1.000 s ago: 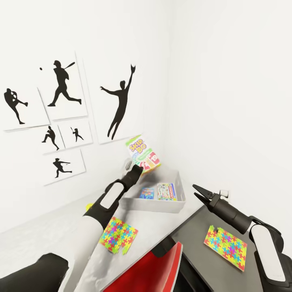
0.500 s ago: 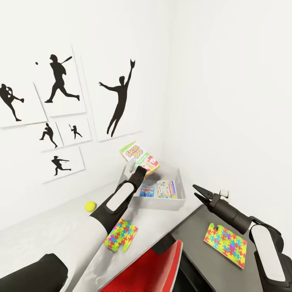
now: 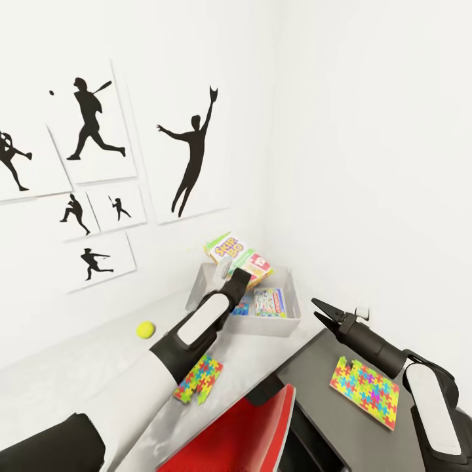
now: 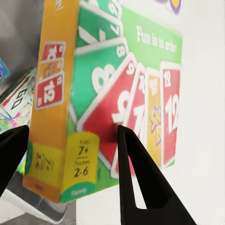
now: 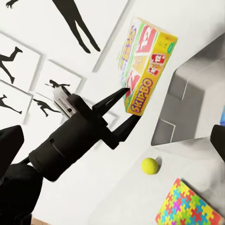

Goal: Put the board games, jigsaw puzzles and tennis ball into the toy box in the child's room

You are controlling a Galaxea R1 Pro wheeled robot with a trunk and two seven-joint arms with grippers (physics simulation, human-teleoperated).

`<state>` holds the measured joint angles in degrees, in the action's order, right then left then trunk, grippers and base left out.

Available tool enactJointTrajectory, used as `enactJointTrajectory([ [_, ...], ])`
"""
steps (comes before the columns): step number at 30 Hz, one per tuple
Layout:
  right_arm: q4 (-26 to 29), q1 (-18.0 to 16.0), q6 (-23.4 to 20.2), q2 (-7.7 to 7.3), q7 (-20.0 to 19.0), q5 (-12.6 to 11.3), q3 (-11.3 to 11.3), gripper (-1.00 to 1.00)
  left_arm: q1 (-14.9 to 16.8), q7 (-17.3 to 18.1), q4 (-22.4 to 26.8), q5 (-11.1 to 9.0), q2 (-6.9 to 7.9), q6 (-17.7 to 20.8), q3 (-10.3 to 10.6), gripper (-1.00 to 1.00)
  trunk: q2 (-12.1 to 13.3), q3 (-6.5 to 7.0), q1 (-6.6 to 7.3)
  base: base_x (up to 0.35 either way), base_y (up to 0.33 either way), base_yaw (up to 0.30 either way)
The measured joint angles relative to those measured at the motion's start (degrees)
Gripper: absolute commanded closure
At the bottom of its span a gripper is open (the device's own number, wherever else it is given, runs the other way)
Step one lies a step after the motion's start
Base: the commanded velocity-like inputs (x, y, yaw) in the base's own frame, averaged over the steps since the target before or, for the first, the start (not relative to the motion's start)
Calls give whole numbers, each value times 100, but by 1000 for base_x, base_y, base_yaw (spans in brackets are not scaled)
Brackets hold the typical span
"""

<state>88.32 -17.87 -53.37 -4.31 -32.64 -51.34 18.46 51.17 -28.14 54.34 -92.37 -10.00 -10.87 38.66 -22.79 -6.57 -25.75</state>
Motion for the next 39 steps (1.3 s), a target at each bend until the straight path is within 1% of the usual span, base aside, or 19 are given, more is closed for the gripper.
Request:
enactJointTrajectory([
  [1, 0, 0, 0, 0, 0, 0, 0, -100, 0, -2, 71, -128, 0, -35, 107, 100, 0, -9, 0, 0, 0, 0],
  [3, 0, 0, 0, 0, 0, -1, 0, -100, -1, -13, 163, -272, 0, -141, 260, 100, 0, -28, 0, 0, 0, 0],
  [5, 0, 0, 0, 0, 0, -1, 0, -100, -1, -72, 205, -326, 0, -211, 323, 100, 0, -47, 0, 0, 0, 0],
  [7, 0, 0, 0, 0, 0, -1, 0, -100, -2, -227, 224, -385, 0, -265, 359, 100, 1, -66, 0, 0, 0, 0],
  [13, 0, 0, 0, 0, 0, -8, 0, -100, -2, -641, 253, -740, 0, -435, 393, 100, 1, -122, 0, 0, 0, 0],
  [16, 0, 0, 0, 0, 0, -8, 0, -100, -2, -786, 256, -795, 0, -498, 395, 100, 0, -150, 0, 0, 0, 0],
  [21, 0, 0, 0, 0, 0, -6, 0, -100, -1, -840, 261, -820, 0, -543, 401, 100, 0, -197, 0, 0, 0, 0],
  [23, 0, 0, 0, 0, 0, -9, 0, -100, -1, -905, 295, -877, 0, -554, 405, 100, 0, -215, 0, 0, 0, 0],
  [24, 0, 0, 0, 0, 0, -9, 0, -100, -2, -991, 337, -952, 0, -560, 408, 100, 0, -225, 0, 0, 0, 0],
  [28, 2, 0, 0, 0, 0, -16, 0, -100, -1, -1413, 533, -1396, 0, -613, 416, 100, 0, -262, 0, 0, 0, 0],
  [30, 8, 0, -3, 0, 0, -23, 5, -100, -1, -1499, 567, -1504, 0, -775, 418, 100, 0, -281, 0, 0, 0, 0],
  [32, 25, 0, -16, -3, 1, -28, 23, -100, -1, -1530, 580, -1551, 0, -868, 422, 100, 0, -300, 0, 0, 0, 0],
  [34, 62, 0, -56, -7, -2, -65, 106, -100, -1, -1549, 592, -1580, 0, -929, 424, 100, 0, -318, 0, 0, 0, 0],
  [36, 112, 0, -126, -12, -3, -161, 243, -100, -1, -1558, 598, -1596, 0, -953, 425, 100, 0, -337, 0, 0, 0, 21],
  [39, 190, 0, -402, -16, -10, -283, 440, -100, -1, -1562, 601, -1601, 0, -969, 425, 100, 0, -365, 0, 0, 0, 50],
])
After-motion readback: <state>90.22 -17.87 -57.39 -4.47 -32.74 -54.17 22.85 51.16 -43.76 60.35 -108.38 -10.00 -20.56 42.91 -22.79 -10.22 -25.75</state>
